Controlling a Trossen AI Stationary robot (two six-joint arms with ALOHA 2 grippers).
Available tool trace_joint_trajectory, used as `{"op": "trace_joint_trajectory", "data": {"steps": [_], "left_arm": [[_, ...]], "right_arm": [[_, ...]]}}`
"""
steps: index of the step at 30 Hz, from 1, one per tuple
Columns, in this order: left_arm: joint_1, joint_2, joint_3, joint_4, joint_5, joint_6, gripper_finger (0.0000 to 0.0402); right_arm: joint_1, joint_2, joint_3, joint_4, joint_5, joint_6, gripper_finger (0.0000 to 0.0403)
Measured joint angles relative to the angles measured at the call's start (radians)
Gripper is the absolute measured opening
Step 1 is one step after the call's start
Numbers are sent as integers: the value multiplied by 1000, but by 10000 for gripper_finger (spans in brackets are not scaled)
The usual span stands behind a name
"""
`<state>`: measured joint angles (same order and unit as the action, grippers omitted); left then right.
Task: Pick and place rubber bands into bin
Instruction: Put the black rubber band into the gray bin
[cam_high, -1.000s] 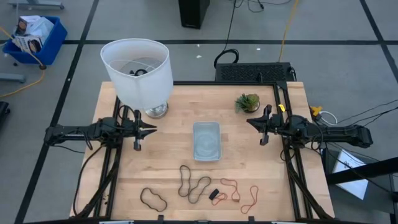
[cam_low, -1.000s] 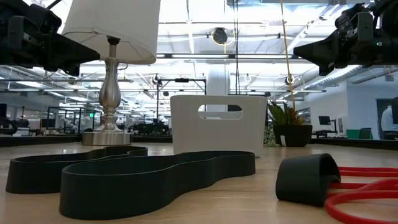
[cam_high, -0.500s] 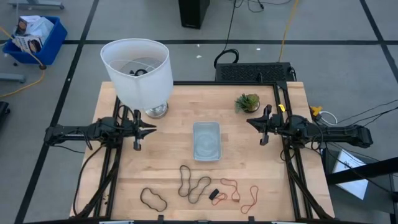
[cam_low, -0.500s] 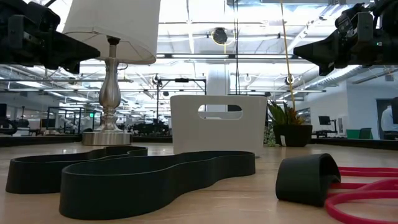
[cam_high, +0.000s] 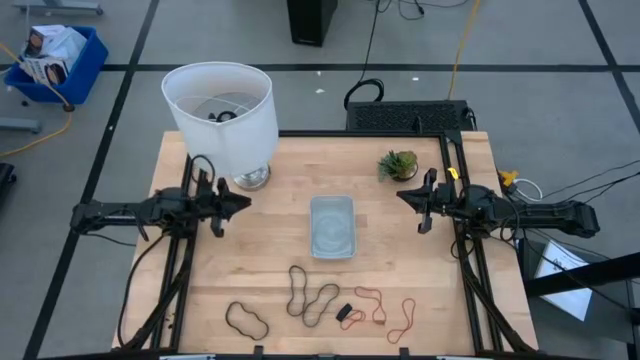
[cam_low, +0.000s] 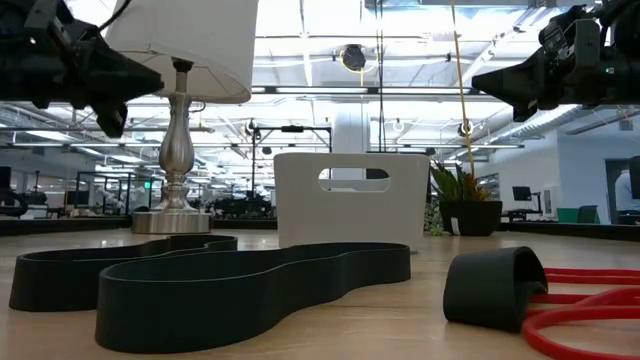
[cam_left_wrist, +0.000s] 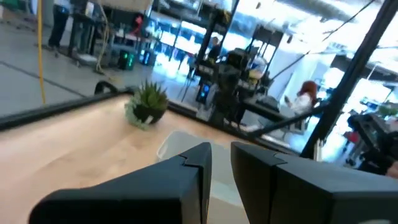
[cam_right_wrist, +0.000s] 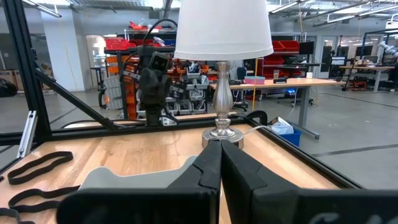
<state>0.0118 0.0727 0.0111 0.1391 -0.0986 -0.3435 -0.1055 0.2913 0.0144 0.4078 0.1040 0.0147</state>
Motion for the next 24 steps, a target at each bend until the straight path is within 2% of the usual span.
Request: {"op": "trace_joint_trajectory", "data": {"steps": [5,9,11,18,24], "left_arm": [[-45,54,0,5,-2,32,59],[-98,129,0,62,-54,17,11],[-131,171,0,85,-81,15,7],[-281,344,56,73,-309,-51,3],[-468,525,155,158,-473,69,2]], "right_arm": [[0,0,0,6,0,-34,4],[0,0,0,6,0,-110,4],[0,0,0,7,0,-136,4],[0,0,0,14,0,-207,4],[0,0,0,14,4,-264,4]]}}
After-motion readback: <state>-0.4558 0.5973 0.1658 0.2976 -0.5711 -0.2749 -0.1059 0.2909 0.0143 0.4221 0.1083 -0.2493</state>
